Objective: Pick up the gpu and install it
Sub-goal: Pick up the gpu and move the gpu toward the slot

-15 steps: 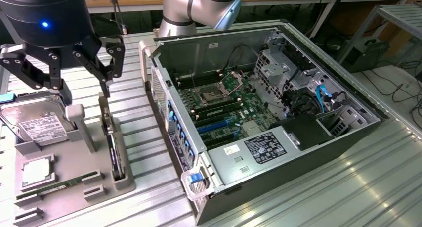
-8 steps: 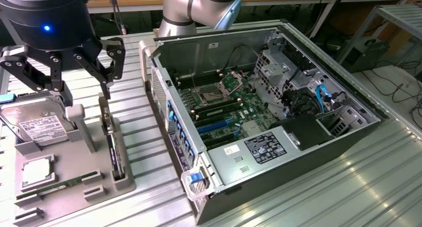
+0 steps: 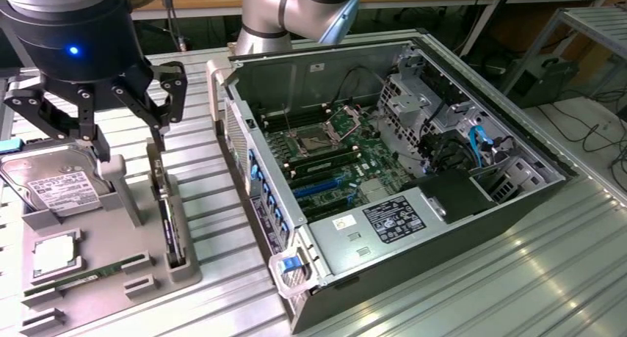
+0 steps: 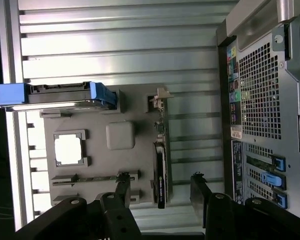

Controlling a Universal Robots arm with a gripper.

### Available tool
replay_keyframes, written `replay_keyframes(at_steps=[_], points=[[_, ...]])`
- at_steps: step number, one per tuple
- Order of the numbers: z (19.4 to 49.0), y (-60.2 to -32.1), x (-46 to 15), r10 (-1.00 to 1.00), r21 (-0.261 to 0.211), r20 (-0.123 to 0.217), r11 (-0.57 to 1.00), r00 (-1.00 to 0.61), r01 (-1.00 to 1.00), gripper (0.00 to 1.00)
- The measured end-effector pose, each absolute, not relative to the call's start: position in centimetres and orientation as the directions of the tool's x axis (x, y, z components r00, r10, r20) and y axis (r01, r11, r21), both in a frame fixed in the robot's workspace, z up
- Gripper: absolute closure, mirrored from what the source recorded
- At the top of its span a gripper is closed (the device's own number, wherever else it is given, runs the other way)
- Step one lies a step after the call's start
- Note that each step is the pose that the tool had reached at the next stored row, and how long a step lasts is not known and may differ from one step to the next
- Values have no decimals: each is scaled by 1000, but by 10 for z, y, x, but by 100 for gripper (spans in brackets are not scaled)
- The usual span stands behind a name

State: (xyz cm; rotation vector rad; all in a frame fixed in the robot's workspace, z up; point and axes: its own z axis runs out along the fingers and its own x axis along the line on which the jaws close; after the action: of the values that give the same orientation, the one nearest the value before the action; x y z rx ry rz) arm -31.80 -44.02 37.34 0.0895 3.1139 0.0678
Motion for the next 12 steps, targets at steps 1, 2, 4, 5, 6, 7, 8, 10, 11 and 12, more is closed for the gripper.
replay_keyframes(at_steps=[1,2,4,5,6,7,8,10,11,12], points=[[372,-440,-318,58,44,-24,997,-998,57,40],[371,-440,-318,58,44,-24,997,-998,57,40],[370,-440,-318,58,44,-24,997,-998,57,40],[369,-440,-318,58,44,-24,997,-998,56,40],[368,-440,-318,58,44,-24,997,-998,56,40],[367,-440,-318,57,44,-24,997,-998,56,40],[366,-440,-318,57,44,-24,997,-998,56,40],[364,-440,-318,57,44,-24,997,-998,56,40],[363,-441,-318,57,44,-24,997,-998,56,40],[363,-441,-318,57,44,-24,997,-998,56,40]])
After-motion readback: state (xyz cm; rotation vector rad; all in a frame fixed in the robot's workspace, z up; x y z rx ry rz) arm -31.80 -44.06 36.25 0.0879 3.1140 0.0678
